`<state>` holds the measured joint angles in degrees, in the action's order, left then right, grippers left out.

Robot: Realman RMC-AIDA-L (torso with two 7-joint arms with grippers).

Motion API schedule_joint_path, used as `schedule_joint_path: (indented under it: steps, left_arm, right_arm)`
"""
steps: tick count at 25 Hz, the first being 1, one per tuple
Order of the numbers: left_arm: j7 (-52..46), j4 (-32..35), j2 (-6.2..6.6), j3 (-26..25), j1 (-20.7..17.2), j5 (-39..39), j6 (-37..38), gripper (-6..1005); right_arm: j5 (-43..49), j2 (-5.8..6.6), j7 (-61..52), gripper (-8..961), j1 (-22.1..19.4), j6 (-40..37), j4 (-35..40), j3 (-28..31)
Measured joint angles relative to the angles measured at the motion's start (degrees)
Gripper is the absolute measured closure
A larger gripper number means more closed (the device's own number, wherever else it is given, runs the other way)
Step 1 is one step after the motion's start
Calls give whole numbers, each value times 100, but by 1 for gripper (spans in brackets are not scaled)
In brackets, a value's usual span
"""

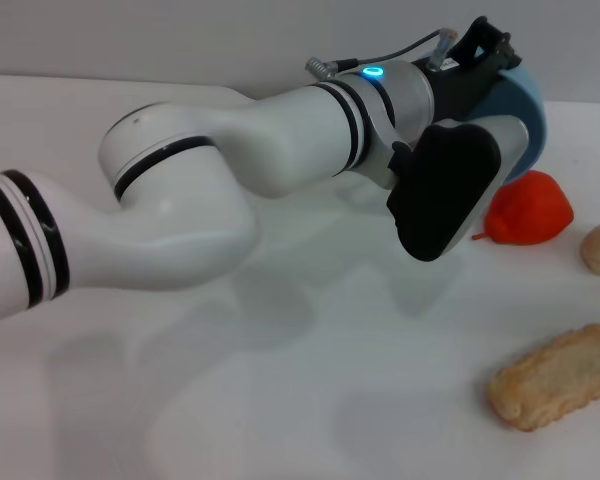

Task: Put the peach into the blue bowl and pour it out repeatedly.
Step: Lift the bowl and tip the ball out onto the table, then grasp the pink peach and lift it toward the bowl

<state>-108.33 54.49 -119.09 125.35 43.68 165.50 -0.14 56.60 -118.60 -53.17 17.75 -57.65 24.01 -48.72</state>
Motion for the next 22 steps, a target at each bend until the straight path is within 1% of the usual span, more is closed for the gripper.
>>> schedule_joint_path:
  steps: [4,7,11,14,15,16,18,20,22]
  left_arm:
    - [314,-88,0,48,-180,-21,-637,1000]
    - [319,-134,0,54,-223,-125,-719,1000]
    - [250,-255,0,70,-247,-583,-954,999]
    - [-153,-310,0,72,-290,-1407,-1381,999]
    - [-277,-328,-1,73,-286,-1573,-1432,1000]
    - [-549,-384,0,70,-262,-1896,-1490,1000]
    - [-1010,-562,-1,36,-158,-2482,-1564,1000]
    - [-1429,-766,1,-71,-11,-3239,-1572,1000]
    - [-1717,-931,12,-241,111,-3896,-1491,1000]
  right_arm:
    - [0,2,0,355,25,4,-10,11]
    - [0,4,0,355,43,7,-10,15]
    - [0,5,0,354,66,10,-20,15]
    - [0,5,-13,354,98,10,-82,15]
    - [0,4,-31,353,124,10,-135,13]
    - [0,5,-48,353,152,10,-191,6]
    - [27,5,-111,353,210,10,-287,-30]
    - [137,8,-315,353,264,10,-351,-111]
    - [462,13,-659,353,288,-1,-321,-208]
